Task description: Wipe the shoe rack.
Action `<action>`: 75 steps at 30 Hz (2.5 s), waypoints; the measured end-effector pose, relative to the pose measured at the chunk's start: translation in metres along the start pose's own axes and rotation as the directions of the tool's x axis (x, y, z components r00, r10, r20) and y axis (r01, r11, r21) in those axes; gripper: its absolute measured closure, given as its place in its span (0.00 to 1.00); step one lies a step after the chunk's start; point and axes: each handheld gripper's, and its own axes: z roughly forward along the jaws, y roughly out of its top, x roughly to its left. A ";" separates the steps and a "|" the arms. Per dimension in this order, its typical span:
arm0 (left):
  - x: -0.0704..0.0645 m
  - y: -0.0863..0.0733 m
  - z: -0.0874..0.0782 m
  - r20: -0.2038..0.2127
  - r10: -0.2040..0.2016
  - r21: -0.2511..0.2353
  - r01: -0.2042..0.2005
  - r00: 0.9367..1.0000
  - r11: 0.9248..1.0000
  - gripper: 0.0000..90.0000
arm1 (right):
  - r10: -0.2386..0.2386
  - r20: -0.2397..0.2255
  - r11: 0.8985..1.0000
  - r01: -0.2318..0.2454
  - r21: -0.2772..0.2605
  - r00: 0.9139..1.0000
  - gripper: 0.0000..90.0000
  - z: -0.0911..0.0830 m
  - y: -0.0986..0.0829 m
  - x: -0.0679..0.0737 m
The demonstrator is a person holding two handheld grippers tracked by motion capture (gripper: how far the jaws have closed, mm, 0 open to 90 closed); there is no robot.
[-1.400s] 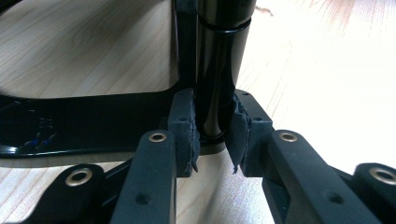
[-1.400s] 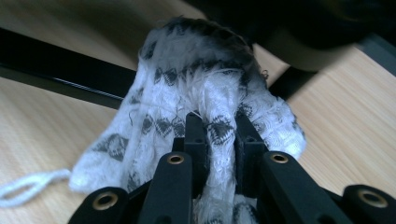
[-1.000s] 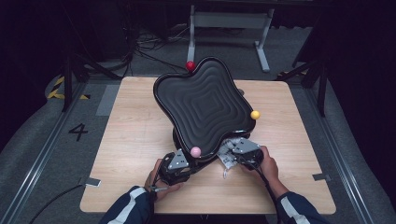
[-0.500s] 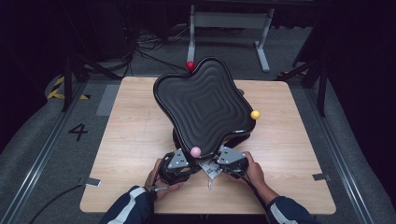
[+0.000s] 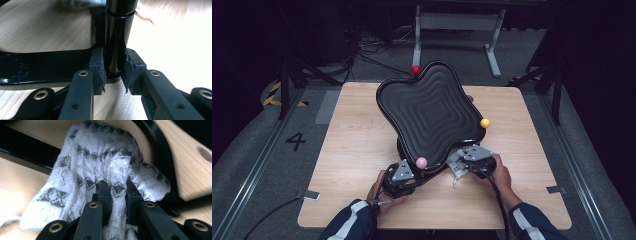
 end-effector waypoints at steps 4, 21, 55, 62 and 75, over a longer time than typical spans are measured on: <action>0.000 0.000 0.000 0.001 -0.003 0.008 0.003 1.000 1.000 0.79 | 0.044 0.047 0.999 -0.045 0.016 0.998 0.88 -0.002 -0.012 -0.020; 0.000 -0.002 -0.003 -0.044 0.009 0.014 -0.008 0.999 1.000 0.61 | -0.039 -0.026 0.999 0.040 0.015 0.999 0.88 -0.003 -0.001 0.008; -0.016 0.003 0.004 -0.121 -0.036 0.000 0.036 0.992 0.999 0.79 | -0.068 -0.115 0.997 0.061 -0.056 0.991 0.87 0.000 0.017 0.034; -0.015 0.004 0.005 -0.112 -0.043 -0.003 0.043 0.993 0.999 0.81 | -0.089 -0.194 0.991 0.067 -0.116 0.977 0.87 0.003 0.037 0.060; -0.014 0.004 0.005 -0.107 -0.052 -0.003 0.052 0.993 0.999 0.81 | -0.114 -0.169 0.986 0.090 -0.142 0.979 0.88 0.005 0.036 0.064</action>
